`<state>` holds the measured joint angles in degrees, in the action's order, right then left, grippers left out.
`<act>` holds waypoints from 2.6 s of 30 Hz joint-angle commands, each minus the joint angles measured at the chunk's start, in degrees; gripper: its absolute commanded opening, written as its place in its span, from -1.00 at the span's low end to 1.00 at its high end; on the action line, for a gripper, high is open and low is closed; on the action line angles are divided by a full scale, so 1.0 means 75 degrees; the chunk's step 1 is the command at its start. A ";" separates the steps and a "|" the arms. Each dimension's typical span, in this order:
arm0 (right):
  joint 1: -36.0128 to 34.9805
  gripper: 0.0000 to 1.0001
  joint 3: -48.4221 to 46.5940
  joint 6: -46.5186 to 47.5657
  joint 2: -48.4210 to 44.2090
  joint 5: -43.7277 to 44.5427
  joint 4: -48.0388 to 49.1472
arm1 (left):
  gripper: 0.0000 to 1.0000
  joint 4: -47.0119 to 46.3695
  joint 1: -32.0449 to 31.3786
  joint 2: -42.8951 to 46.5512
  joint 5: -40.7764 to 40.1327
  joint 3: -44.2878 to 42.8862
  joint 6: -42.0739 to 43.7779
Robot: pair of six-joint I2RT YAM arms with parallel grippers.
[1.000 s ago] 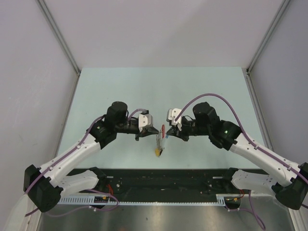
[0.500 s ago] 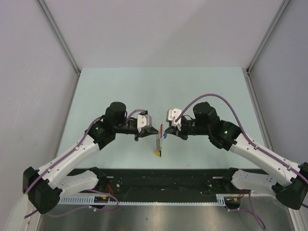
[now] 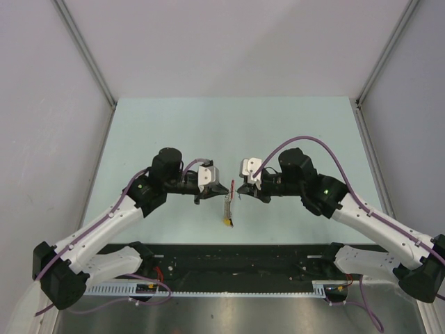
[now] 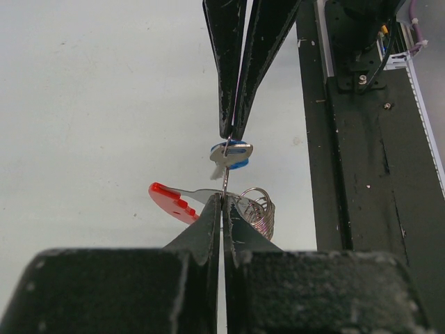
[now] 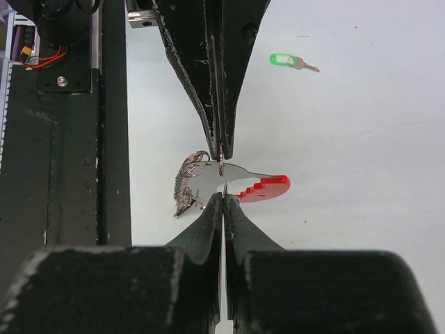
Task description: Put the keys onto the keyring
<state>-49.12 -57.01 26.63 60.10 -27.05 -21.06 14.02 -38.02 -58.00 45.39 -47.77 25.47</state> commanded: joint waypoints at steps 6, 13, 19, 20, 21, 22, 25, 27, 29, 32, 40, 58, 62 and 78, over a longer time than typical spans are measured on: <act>-0.0071 -1.00 -0.0050 0.0000 0.0014 -0.0108 0.0265 | -0.99 -0.0358 -0.0028 0.0186 0.0206 -0.0041 0.0037; -0.0118 -1.00 -0.0086 0.0000 0.0132 -0.0097 0.0160 | -0.99 -0.0346 -0.0028 0.0186 0.0183 -0.0041 0.0037; -0.0118 -1.00 -0.0097 0.0011 0.0167 -0.0038 0.0148 | -0.99 -0.0346 -0.0028 0.0198 0.0183 -0.0053 0.0025; -0.0118 -1.00 -0.0086 0.0000 0.0179 -0.0027 0.0171 | -0.99 -0.0346 -0.0028 0.0209 0.0183 -0.0053 0.0025; -0.0118 -1.00 -0.0086 0.0000 0.0167 -0.0003 0.0171 | -0.99 -0.0346 -0.0028 0.0210 0.0206 -0.0053 0.0025; -0.0118 -1.00 -0.0086 0.0000 0.0155 0.0032 0.0183 | -0.99 -0.0346 -0.0028 0.0210 0.0206 -0.0053 0.0025; -0.0130 -1.00 -0.0086 0.0000 0.0179 0.0032 0.0195 | -0.99 -0.0346 -0.0028 0.0221 0.0183 -0.0053 0.0025; -0.0141 -1.00 -0.0086 0.0000 0.0179 0.0032 0.0218 | -0.99 -0.0346 -0.0028 0.0210 0.0183 -0.0053 0.0025; -0.0141 -1.00 -0.0086 0.0000 0.0179 0.0020 0.0206 | -0.99 -0.0334 -0.0028 0.0210 0.0183 -0.0053 0.0037; -0.0142 -1.00 -0.0086 0.0000 0.0179 0.0044 0.0206 | -0.99 -0.0334 -0.0028 0.0221 0.0183 -0.0053 0.0025; -0.0153 -1.00 -0.0074 -0.0012 0.0214 0.0184 0.0241 | -0.99 -0.0334 -0.0028 0.0233 0.0230 -0.0053 0.0037; -0.0235 -1.00 -0.0086 -0.0012 0.0237 0.0161 0.0335 | -0.99 -0.0334 -0.0028 0.0245 0.0312 -0.0053 0.0025; -0.0247 -1.00 -0.0074 -0.0059 0.0202 0.0348 0.0335 | -0.99 -0.0346 -0.0028 0.0245 0.0324 -0.0064 0.0037; -0.0317 -1.00 -0.0074 -0.0082 0.0190 0.0302 0.0382 | -0.99 -0.0334 -0.0028 0.0221 0.0288 -0.0053 0.0025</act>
<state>-50.94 -57.01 26.57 61.73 -24.84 -20.91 14.02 -38.02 -57.93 45.36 -47.72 25.47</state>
